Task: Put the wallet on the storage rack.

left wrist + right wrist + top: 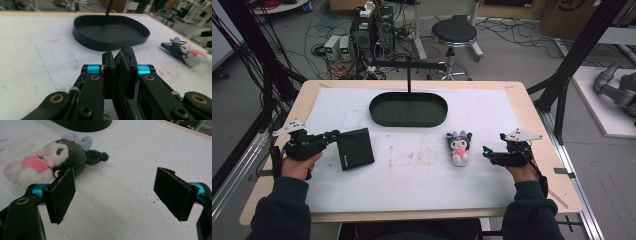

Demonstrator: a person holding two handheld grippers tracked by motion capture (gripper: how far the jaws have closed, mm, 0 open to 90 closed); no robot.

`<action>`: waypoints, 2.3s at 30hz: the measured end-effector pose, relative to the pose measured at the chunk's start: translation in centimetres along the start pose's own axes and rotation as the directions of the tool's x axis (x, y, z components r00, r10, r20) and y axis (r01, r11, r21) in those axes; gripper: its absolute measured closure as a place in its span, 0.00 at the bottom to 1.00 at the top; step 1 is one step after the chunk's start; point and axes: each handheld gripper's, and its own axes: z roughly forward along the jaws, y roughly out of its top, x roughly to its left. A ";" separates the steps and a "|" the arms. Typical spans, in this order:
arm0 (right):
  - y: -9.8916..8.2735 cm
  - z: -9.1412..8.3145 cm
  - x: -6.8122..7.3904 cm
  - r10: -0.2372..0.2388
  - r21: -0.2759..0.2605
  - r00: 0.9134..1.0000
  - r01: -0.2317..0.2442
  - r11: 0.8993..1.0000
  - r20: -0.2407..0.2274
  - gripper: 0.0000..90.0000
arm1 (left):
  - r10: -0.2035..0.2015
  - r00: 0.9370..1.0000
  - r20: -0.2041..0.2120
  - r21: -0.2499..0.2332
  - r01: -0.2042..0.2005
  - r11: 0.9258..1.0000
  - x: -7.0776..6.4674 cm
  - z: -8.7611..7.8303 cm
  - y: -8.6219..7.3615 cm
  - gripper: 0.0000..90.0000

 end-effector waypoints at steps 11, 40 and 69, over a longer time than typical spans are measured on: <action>-0.1 -0.2 -0.1 0.006 -0.003 1.000 -0.006 1.000 0.008 0.20 | 0.218 0.970 -0.107 0.047 -0.214 0.976 -1.7 -1.1 3.8 0.92; 0.1 -0.1 -0.2 0.002 -0.010 1.000 -0.002 1.000 0.002 0.20 | 0.363 0.910 0.198 0.269 -0.407 0.873 -9.9 11.2 6.8 0.92; 0.0 -0.3 -0.3 0.004 -0.012 1.000 -0.004 1.000 0.000 0.20 | 0.291 0.946 0.141 0.242 -0.318 0.917 -10.7 13.7 6.7 0.47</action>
